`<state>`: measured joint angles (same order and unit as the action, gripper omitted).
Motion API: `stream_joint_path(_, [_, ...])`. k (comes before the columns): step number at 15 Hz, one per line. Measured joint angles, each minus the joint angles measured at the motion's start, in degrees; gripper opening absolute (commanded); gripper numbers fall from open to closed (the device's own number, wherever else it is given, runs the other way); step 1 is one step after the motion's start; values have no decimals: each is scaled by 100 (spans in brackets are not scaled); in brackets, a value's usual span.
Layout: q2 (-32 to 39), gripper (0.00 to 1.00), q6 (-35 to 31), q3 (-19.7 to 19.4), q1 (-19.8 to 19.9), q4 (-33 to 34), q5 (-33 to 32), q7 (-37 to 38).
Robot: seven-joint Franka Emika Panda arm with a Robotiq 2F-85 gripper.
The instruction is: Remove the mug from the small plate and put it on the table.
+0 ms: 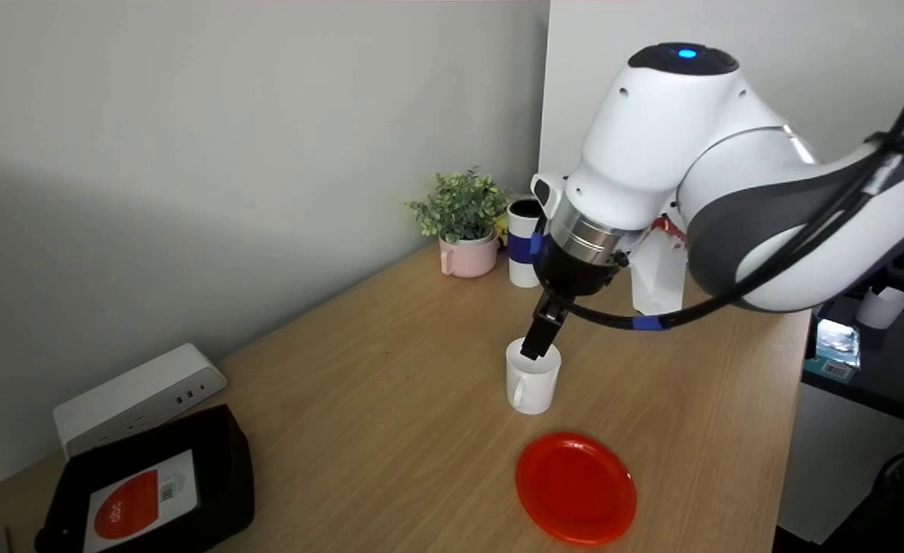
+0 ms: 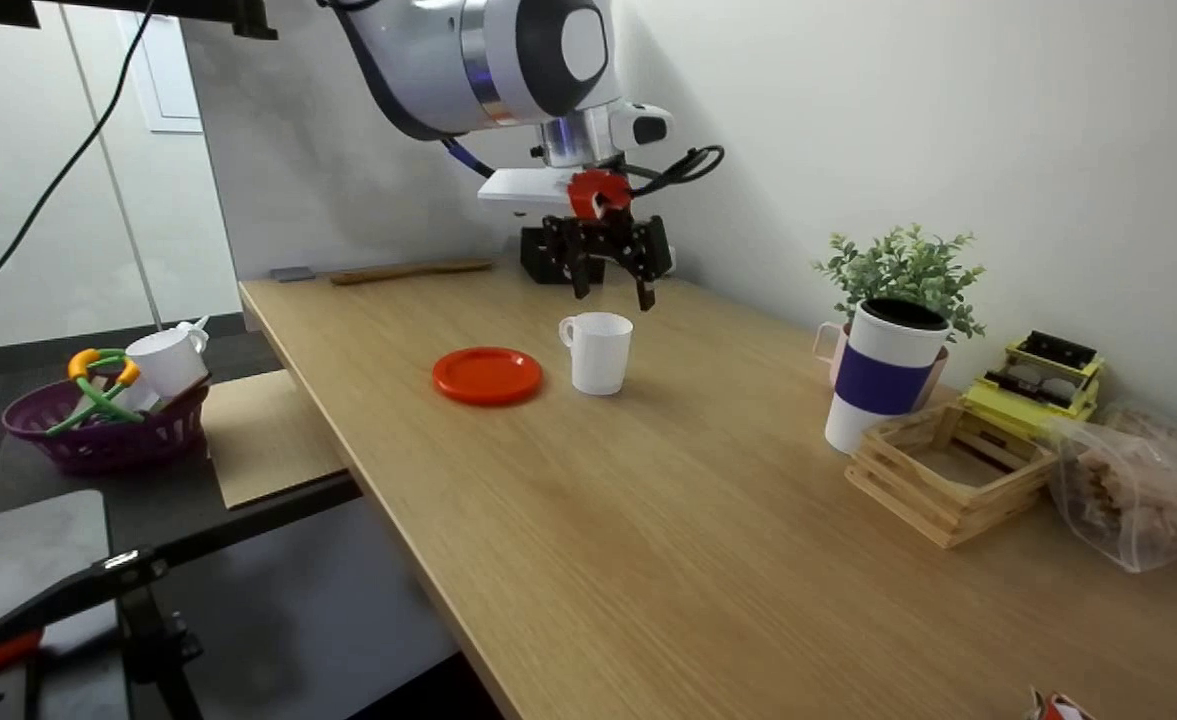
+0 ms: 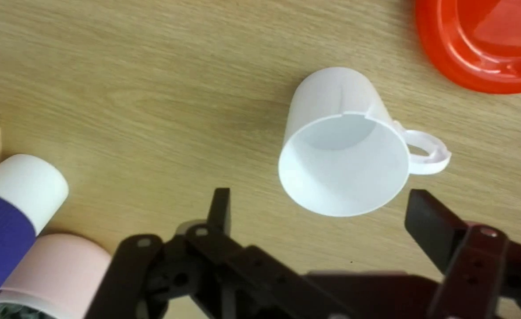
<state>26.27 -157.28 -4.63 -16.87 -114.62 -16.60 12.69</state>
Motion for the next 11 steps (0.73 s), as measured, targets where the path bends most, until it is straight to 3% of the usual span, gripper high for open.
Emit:
stream_joint_path(3, [-410, 100, 31, -654, -700, -297, -1167, 1245])
stream_joint_path(5, [-622, 100, 128, -808, -922, -417, -1778, 1821])
stream_joint_path(11, [-791, 100, 255, -687, -924, -551, -1918, 1891])
